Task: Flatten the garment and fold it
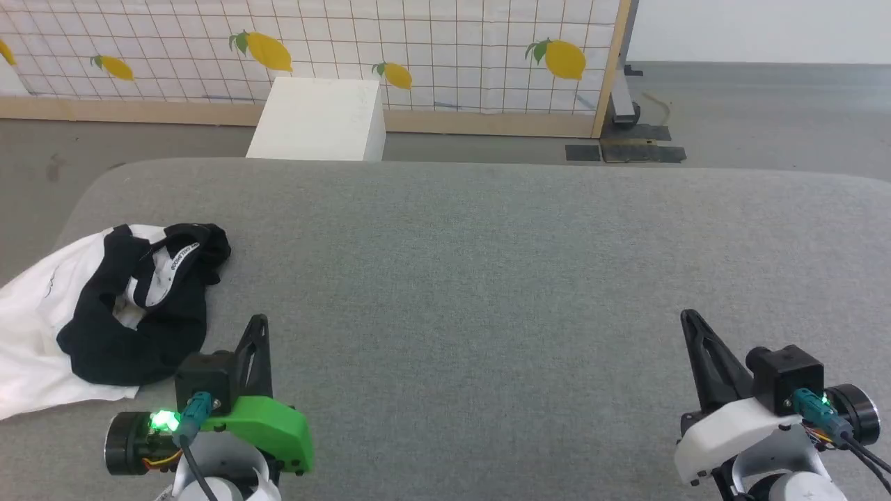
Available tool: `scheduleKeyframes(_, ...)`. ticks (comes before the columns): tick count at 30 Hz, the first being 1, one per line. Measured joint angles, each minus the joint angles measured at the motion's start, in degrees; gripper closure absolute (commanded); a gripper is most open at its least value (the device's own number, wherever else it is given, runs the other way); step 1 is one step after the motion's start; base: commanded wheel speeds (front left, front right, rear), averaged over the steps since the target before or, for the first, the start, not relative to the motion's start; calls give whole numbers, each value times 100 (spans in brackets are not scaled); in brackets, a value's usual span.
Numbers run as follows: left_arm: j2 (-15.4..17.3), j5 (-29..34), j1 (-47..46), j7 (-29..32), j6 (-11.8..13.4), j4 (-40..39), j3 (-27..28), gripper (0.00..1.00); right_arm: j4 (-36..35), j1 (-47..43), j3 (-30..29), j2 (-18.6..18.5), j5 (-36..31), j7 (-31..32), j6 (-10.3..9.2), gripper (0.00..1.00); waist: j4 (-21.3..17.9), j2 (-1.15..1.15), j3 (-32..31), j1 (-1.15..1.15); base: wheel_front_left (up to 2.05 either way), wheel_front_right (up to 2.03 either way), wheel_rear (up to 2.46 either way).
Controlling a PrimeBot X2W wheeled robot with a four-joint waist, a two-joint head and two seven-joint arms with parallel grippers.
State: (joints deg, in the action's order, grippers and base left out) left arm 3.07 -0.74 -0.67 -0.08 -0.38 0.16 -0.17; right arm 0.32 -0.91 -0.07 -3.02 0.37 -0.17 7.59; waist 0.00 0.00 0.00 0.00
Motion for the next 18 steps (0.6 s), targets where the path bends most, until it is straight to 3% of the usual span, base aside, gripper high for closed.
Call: scheduleKeyframes(18, 0, 0, 0, 0, 0, 0, -1, 100, 0, 0, -1, 0, 0, 0, 0, 100, 0, 0, 0, 0, 0, 0, 0)
